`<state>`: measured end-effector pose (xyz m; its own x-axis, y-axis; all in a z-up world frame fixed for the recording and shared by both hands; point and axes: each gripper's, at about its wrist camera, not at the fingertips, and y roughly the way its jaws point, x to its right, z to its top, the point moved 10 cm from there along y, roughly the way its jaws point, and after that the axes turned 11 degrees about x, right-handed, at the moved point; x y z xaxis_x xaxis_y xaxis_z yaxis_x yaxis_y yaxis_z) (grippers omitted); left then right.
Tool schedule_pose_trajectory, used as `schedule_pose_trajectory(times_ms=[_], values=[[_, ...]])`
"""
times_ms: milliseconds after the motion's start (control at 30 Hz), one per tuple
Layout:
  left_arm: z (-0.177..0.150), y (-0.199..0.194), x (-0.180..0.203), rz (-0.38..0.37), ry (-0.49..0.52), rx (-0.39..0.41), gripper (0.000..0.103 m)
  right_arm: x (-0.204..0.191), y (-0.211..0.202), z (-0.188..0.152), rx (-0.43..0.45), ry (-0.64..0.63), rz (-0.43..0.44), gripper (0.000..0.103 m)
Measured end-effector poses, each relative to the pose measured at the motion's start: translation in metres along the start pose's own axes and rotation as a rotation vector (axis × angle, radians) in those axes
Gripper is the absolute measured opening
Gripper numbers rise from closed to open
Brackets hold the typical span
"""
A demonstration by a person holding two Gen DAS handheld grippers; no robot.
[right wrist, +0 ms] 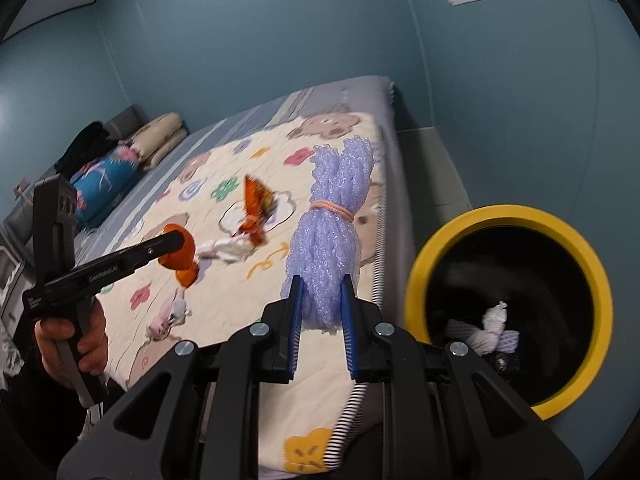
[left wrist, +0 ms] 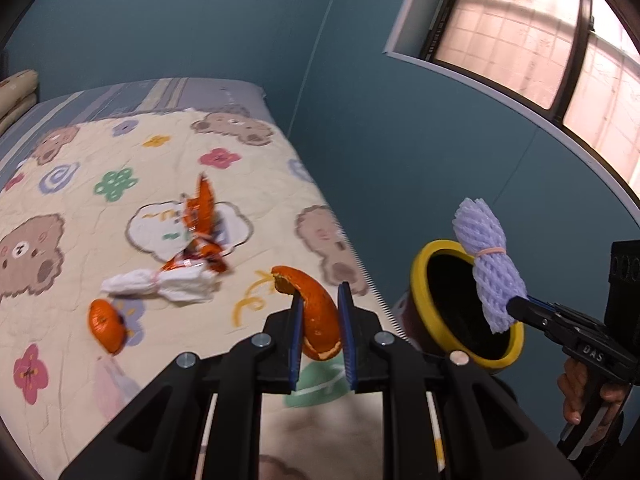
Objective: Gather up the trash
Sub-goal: 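Carry the orange peel and foam net to the yellow bin and release both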
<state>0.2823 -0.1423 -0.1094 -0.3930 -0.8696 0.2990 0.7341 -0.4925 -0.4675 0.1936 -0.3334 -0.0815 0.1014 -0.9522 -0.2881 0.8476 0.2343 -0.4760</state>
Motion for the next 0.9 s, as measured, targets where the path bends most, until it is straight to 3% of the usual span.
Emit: schedule_pose_trajectory(times_ms=[533, 900], values=[[0.004, 0.068, 0.118, -0.167, 0.089, -0.053, 0.015, 0.092, -0.025, 0.021, 0.07, 0.097, -0.132, 0.018], [-0.011, 0.114, 0.167, -0.23, 0.122, -0.123, 0.015, 0.145, -0.028, 0.027, 0.099, 0.148, -0.203, 0.018]])
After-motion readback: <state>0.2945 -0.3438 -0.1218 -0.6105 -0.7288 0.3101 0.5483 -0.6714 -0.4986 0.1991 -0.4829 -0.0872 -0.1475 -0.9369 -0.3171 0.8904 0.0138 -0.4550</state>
